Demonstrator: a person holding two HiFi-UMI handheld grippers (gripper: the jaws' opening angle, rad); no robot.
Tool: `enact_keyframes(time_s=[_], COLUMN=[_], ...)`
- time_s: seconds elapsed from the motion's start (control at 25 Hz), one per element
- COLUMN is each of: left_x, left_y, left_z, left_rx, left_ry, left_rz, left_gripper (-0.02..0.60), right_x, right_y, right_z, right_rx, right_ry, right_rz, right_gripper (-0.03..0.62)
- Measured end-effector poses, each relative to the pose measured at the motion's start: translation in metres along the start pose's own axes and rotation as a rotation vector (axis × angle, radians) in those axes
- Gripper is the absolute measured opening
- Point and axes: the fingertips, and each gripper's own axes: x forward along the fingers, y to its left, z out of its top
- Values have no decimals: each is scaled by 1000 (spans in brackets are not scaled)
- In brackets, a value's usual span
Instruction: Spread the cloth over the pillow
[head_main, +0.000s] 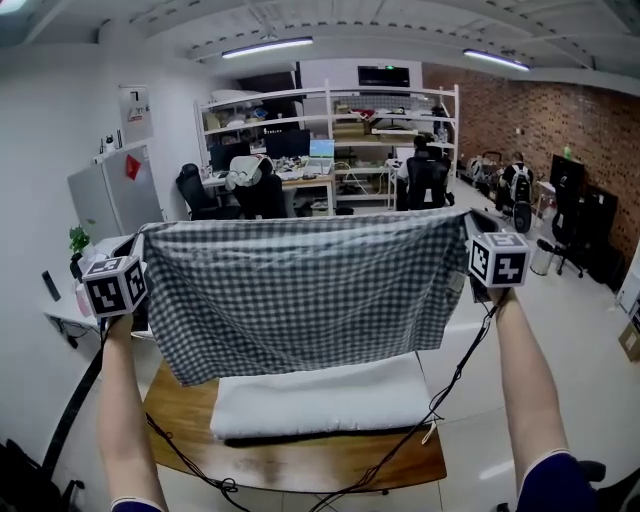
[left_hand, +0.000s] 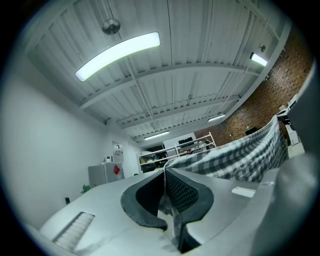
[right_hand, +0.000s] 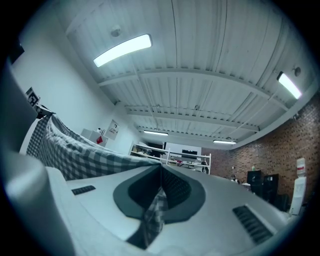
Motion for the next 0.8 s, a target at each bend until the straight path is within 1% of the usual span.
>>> enact_keyframes(time_s=[0.12, 0.24, 0.32, 0.44, 0.68, 0.8], left_x=[15, 31, 43, 65, 115, 140], left_y=[3, -1, -2, 2, 9, 11], left_z=[7, 6, 6, 6, -13, -26], left_rx=[3, 29, 39, 31, -1, 2], left_ry=[0, 13, 18, 9, 17, 34], left_rz=[32, 47, 45, 38, 12, 8], left_gripper=[12, 12, 12, 12, 12, 12], right_x=[20, 39, 50, 67, 106, 126], right_y=[1, -1, -2, 1, 10, 15], right_z=[0, -7, -13, -13, -12, -12], right_rx=[5, -17, -22, -22, -9, -35], right_ry=[6, 29, 43, 39, 28, 18], right_rz=[13, 20, 14, 3, -22, -29], right_gripper=[23, 23, 23, 23, 23, 23])
